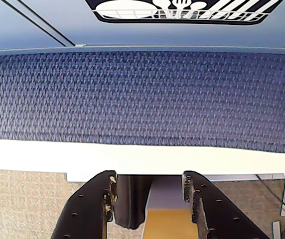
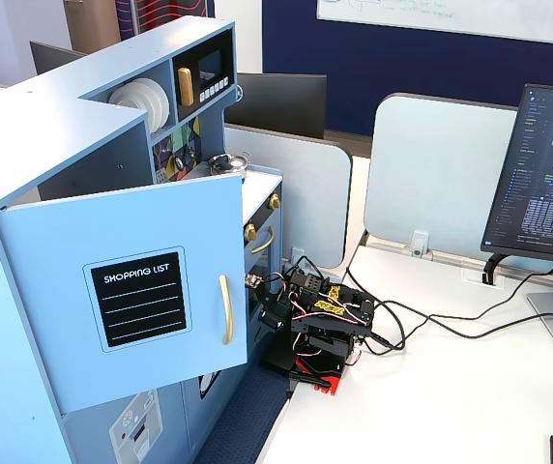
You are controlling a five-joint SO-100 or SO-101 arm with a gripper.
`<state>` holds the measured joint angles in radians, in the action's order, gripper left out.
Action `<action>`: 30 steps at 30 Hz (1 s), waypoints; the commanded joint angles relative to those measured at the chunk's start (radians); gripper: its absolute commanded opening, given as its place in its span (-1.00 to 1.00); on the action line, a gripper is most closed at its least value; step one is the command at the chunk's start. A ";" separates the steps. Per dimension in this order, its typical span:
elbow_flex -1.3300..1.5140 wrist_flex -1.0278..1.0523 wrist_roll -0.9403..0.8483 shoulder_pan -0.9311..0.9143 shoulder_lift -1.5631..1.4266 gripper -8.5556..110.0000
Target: Pick up the green pineapple from the left cabinet and place it in the green recipient
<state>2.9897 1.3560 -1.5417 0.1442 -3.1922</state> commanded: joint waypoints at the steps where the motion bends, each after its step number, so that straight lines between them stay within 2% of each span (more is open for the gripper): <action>1: 0.008 0.107 0.195 0.212 0.015 -0.86; 14: 0.008 0.077 0.206 0.216 0.015 -0.83; 22: 0.008 0.048 0.135 0.239 0.015 -0.69; 26: 0.008 -0.084 0.130 0.357 0.012 -0.61; 30: -0.026 -0.380 0.161 0.494 0.014 -0.41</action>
<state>3.0051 1.2088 -1.3944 0.5384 -3.1861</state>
